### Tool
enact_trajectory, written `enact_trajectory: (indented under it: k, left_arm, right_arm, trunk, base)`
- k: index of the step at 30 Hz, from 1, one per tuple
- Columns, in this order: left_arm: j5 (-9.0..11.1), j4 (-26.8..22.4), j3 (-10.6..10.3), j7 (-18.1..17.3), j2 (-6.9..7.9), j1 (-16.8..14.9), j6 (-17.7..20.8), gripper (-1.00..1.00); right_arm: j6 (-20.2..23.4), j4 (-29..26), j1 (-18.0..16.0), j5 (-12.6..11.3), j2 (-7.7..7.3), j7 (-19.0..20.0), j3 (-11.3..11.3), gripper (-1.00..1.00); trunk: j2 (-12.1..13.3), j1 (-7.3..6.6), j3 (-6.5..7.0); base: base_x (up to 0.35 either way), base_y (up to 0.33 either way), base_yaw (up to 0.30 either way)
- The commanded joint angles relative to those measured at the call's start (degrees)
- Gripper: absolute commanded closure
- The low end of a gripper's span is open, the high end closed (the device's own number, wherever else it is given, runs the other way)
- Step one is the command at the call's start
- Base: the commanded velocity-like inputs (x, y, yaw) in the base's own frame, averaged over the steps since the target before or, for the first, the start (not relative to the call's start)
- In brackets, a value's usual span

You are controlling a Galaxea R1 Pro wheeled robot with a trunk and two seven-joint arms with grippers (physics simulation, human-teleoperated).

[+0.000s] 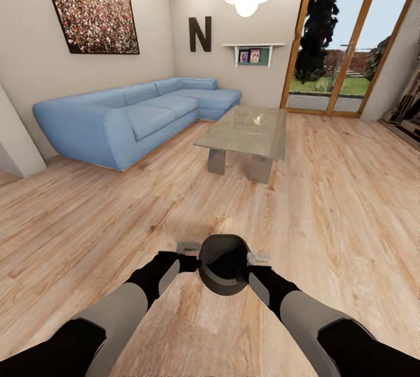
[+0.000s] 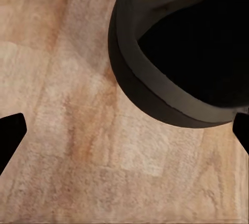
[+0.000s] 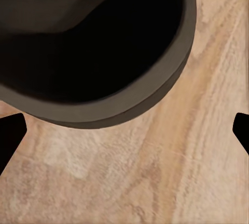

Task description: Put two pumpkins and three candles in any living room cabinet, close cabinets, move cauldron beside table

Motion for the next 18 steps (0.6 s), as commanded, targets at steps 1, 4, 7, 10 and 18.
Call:
enact_trajectory:
  k: [1, 4, 7, 10, 18]
  left_arm:
    - [0.4, -0.2, -0.2, 0.3, 0.00, 0.0, 0.8, -1.00]
    - [0.4, -0.6, -0.2, 0.3, 0.00, 0.0, 2.3, -1.00]
    - [0.4, -0.8, -0.2, 0.2, 0.00, 0.0, 3.0, -1.00]
    - [0.4, -0.9, -0.2, 0.1, 0.00, 0.0, 3.2, -1.00]
    - [2.3, -0.4, -0.1, 0.1, 0.00, 0.0, 3.2, -1.00]
  right_arm:
    - [0.3, -0.2, 0.0, -0.5, -0.02, -0.4, 0.5, -1.00]
    - [0.3, -0.2, 0.0, -0.5, -0.02, -0.3, 0.5, -1.00]
    - [0.3, -0.2, 0.0, -0.5, -0.02, -0.3, 0.6, -1.00]
    - [0.2, -0.3, 0.0, -0.5, -0.02, -0.6, 0.6, -1.00]
    - [3.7, -0.3, 0.0, -0.5, -0.02, -0.8, 0.5, -1.00]
  trunk:
    - [-0.4, 0.21, -0.31]
    - [-1.6, 0.87, -1.01]
    - [-2.8, 1.53, -1.60]
    - [-4.0, 2.19, -2.15]
    - [-4.4, 2.41, -2.42]
  base:
    - [0.000, 0.000, -0.071]
    - [0.000, 0.000, -0.041]
    - [0.000, 0.000, -0.013]
    - [0.000, 0.000, -0.004]
    - [0.000, 0.000, 0.000]
